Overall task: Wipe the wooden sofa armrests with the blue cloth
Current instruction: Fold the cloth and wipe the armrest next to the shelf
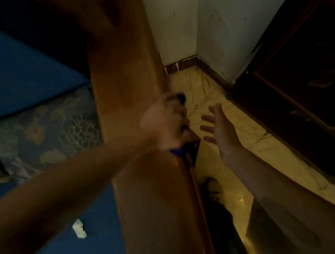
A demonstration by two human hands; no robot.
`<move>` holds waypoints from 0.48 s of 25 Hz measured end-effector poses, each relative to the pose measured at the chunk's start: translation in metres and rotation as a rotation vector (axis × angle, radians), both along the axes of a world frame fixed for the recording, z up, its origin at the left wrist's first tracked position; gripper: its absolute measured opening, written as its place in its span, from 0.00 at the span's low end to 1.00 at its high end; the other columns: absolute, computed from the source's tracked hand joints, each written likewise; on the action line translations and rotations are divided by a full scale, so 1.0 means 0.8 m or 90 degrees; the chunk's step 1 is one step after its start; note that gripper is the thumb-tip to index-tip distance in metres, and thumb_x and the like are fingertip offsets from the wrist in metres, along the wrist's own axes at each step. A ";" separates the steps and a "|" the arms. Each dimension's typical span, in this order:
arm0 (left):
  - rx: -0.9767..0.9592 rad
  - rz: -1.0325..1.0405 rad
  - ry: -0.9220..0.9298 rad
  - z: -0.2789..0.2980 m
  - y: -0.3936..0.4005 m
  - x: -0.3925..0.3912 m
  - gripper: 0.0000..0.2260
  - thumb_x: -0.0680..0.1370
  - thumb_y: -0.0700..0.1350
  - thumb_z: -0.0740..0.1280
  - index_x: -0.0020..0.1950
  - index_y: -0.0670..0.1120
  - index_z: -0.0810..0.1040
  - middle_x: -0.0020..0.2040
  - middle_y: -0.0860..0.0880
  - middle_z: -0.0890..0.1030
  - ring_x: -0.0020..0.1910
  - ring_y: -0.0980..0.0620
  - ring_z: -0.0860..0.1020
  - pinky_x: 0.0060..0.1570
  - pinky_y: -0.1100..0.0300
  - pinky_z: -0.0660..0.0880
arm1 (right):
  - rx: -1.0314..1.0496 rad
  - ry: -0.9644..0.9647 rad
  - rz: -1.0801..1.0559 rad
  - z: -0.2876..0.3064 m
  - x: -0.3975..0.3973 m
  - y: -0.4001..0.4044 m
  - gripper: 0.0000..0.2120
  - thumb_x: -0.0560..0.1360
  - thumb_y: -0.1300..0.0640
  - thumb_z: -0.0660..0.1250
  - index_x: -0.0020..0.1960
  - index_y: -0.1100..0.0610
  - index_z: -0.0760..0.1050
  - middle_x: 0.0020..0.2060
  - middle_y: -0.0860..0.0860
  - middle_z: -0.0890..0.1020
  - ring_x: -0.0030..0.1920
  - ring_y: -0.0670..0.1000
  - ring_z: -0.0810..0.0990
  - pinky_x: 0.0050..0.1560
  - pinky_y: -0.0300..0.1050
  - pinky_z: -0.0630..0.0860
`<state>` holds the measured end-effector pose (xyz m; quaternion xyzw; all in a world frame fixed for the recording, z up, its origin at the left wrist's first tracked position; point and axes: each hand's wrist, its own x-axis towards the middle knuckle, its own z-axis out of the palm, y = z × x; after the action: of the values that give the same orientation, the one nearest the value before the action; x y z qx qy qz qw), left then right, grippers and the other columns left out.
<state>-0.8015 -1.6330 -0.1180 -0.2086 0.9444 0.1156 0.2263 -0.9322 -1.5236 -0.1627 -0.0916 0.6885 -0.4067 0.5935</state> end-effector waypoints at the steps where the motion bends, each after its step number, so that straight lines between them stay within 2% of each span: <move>1: 0.018 -0.032 0.036 0.000 0.060 0.015 0.17 0.76 0.56 0.59 0.47 0.51 0.85 0.48 0.49 0.84 0.56 0.47 0.78 0.72 0.45 0.61 | -0.016 0.015 0.040 0.008 0.002 0.000 0.30 0.81 0.34 0.46 0.79 0.47 0.59 0.73 0.49 0.70 0.70 0.52 0.72 0.73 0.58 0.66; 3: 0.069 -0.054 0.057 -0.001 0.168 0.041 0.14 0.75 0.55 0.62 0.44 0.50 0.84 0.46 0.49 0.83 0.52 0.46 0.77 0.68 0.47 0.64 | -0.048 0.030 0.156 0.025 0.017 0.002 0.31 0.81 0.35 0.47 0.80 0.46 0.54 0.78 0.46 0.63 0.75 0.50 0.65 0.76 0.57 0.61; 5: 0.092 -0.095 0.006 -0.004 0.261 0.054 0.13 0.75 0.54 0.63 0.47 0.48 0.82 0.50 0.48 0.82 0.55 0.46 0.75 0.66 0.49 0.63 | -0.068 0.020 0.244 0.035 0.047 0.014 0.30 0.82 0.36 0.48 0.80 0.45 0.49 0.78 0.44 0.60 0.76 0.48 0.61 0.77 0.51 0.58; 6: 0.117 -0.149 -0.033 -0.001 0.303 0.060 0.15 0.77 0.55 0.62 0.50 0.48 0.83 0.52 0.48 0.82 0.56 0.46 0.75 0.66 0.47 0.62 | -0.067 0.009 0.259 0.037 0.065 0.021 0.30 0.82 0.36 0.49 0.80 0.43 0.47 0.78 0.44 0.60 0.76 0.49 0.62 0.76 0.49 0.59; 8: 0.143 -0.293 -0.085 -0.003 0.365 0.071 0.21 0.80 0.59 0.55 0.56 0.49 0.82 0.57 0.46 0.82 0.59 0.45 0.75 0.69 0.42 0.58 | -0.049 0.005 0.241 0.040 0.091 0.037 0.31 0.81 0.36 0.51 0.80 0.40 0.44 0.78 0.46 0.62 0.74 0.51 0.65 0.74 0.54 0.63; 10: 0.089 -0.395 -0.076 -0.013 0.396 0.087 0.23 0.81 0.61 0.52 0.62 0.51 0.80 0.62 0.46 0.79 0.63 0.44 0.74 0.70 0.40 0.55 | -0.038 0.060 0.231 0.036 0.108 0.063 0.31 0.81 0.36 0.52 0.79 0.38 0.42 0.78 0.47 0.62 0.74 0.53 0.67 0.73 0.57 0.66; 12: 0.017 -0.466 -0.009 -0.021 0.414 0.108 0.20 0.80 0.61 0.56 0.64 0.54 0.77 0.65 0.49 0.77 0.66 0.45 0.72 0.72 0.39 0.54 | -0.013 0.183 0.266 0.033 0.118 0.087 0.33 0.81 0.36 0.52 0.79 0.40 0.39 0.80 0.48 0.55 0.76 0.55 0.62 0.73 0.57 0.65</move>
<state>-0.7155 -1.3017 -0.1352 0.1453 0.9533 0.0381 0.2619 -0.8380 -1.4541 -0.1363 -0.2949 0.7275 -0.2652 0.5598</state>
